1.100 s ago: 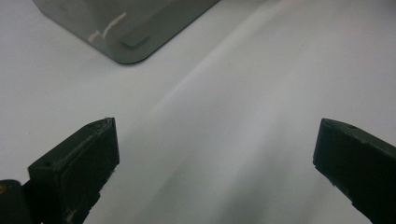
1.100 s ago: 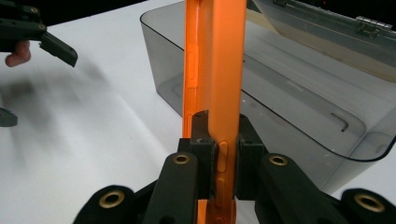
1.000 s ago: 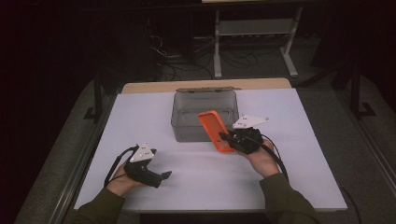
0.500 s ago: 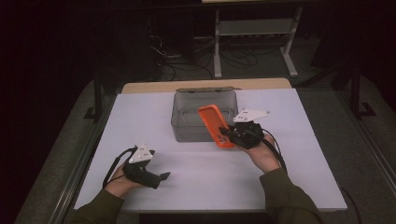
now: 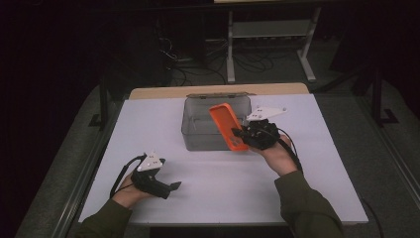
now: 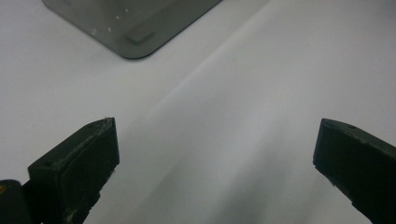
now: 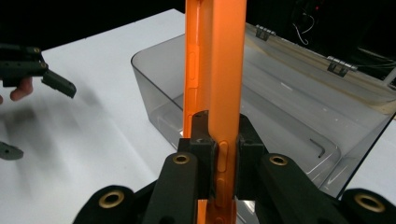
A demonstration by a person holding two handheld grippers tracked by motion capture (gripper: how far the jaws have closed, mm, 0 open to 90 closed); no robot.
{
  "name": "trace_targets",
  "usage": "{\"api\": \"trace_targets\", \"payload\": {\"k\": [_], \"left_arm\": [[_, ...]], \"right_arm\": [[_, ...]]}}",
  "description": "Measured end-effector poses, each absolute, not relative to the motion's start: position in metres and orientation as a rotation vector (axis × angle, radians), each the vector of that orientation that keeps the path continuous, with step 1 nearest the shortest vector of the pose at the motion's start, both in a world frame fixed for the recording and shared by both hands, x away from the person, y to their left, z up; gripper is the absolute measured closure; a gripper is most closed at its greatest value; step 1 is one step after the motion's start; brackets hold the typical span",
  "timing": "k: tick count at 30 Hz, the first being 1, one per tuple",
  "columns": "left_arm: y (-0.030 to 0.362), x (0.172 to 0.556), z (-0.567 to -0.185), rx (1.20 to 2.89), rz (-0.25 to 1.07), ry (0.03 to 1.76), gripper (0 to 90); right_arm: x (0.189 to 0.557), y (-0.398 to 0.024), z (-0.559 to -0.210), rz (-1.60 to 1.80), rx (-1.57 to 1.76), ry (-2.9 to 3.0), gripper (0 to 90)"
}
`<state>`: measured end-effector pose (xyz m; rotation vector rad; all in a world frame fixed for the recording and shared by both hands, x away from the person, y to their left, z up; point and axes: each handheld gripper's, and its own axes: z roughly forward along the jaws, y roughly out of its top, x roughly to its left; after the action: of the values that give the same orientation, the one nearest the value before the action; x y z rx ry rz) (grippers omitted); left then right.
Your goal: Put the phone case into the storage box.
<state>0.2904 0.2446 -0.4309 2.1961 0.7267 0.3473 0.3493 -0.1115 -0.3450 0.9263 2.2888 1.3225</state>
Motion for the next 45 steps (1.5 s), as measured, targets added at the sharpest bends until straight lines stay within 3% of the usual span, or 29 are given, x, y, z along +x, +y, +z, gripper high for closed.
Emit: {"api": "trace_targets", "payload": {"k": [45], "left_arm": [[0.238, 0.300, -0.432, 2.213, 0.320, 0.700, 0.0]], "right_arm": [[0.400, -0.108, -0.308, 1.223, 1.049, 2.244, 80.3]]}}
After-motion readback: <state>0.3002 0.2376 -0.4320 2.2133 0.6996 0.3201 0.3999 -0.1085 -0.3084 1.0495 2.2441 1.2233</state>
